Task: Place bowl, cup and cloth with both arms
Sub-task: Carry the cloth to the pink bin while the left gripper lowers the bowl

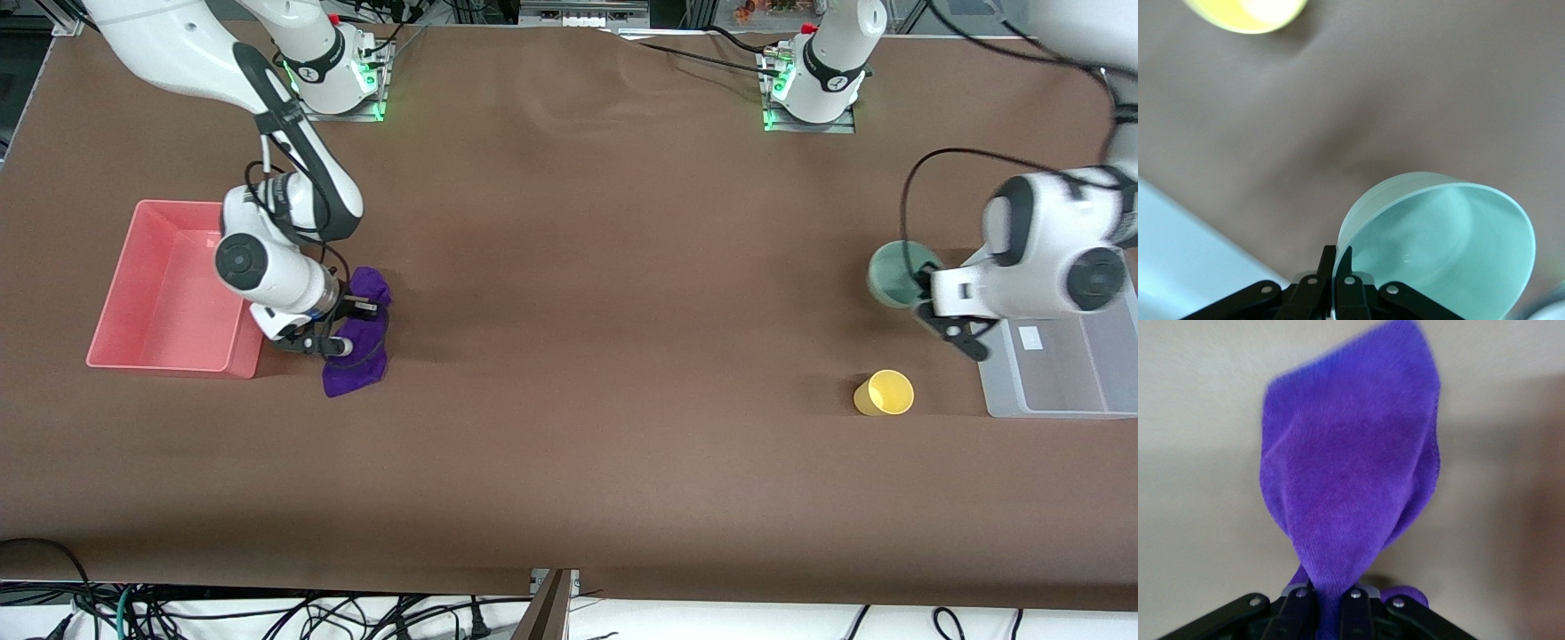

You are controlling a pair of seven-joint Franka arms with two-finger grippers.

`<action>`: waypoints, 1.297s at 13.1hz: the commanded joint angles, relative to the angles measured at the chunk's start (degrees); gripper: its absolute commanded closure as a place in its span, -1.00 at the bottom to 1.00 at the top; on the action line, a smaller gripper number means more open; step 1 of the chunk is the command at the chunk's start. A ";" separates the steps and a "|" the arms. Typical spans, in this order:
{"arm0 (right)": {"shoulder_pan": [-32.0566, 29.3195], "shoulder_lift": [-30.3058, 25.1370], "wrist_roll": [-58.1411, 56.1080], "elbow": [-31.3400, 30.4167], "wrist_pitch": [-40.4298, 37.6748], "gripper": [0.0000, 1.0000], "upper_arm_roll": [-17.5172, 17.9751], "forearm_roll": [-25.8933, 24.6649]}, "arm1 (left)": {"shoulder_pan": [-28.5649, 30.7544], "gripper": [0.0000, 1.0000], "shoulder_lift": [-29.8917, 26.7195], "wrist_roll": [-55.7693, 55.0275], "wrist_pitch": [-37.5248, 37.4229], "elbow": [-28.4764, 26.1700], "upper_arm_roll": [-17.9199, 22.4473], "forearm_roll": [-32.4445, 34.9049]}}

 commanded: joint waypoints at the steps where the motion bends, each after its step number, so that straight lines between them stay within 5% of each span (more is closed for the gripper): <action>1: -2.68 -1.85 -6.37 14.51 -20.86 1.00 0.18 -2.24 | 4.88 1.00 2.52 4.96 -7.80 10.51 0.38 0.28; 3: -3.92 -2.11 -16.28 22.45 -33.19 1.00 -2.79 -4.08 | 10.06 1.00 4.44 7.25 -7.90 14.56 0.38 3.25; 5: -4.01 -3.07 -25.77 23.71 -38.41 1.00 -9.80 -4.96 | 14.72 1.00 9.61 9.09 -7.55 18.95 0.38 4.15; 7: -4.09 -3.34 -34.66 22.40 -39.74 1.00 -15.62 -4.88 | 19.29 1.00 17.51 10.42 -4.93 24.83 0.38 4.06; 11: -4.18 -3.34 -37.51 12.14 -34.07 1.00 -21.43 -4.97 | 23.26 1.00 24.40 10.42 6.51 25.04 0.29 3.45; 12: -4.18 -3.34 -39.25 9.06 -30.38 1.00 -22.57 -4.97 | 23.27 0.43 25.10 10.33 6.69 25.04 0.29 3.36; 13: -4.18 -3.25 -41.19 6.08 -26.86 1.00 -23.72 -4.88 | 23.44 -0.63 25.46 10.42 6.61 25.04 0.29 3.27; 14: -4.18 -3.34 -41.73 3.00 -23.70 1.00 -24.68 -4.70 | 23.35 -1.00 25.11 10.86 5.91 25.04 0.29 3.36; 17: -4.18 -3.17 -41.65 -2.56 -16.91 1.00 -25.05 -4.09 | 22.74 -1.00 21.26 10.77 0.21 26.27 -1.37 2.05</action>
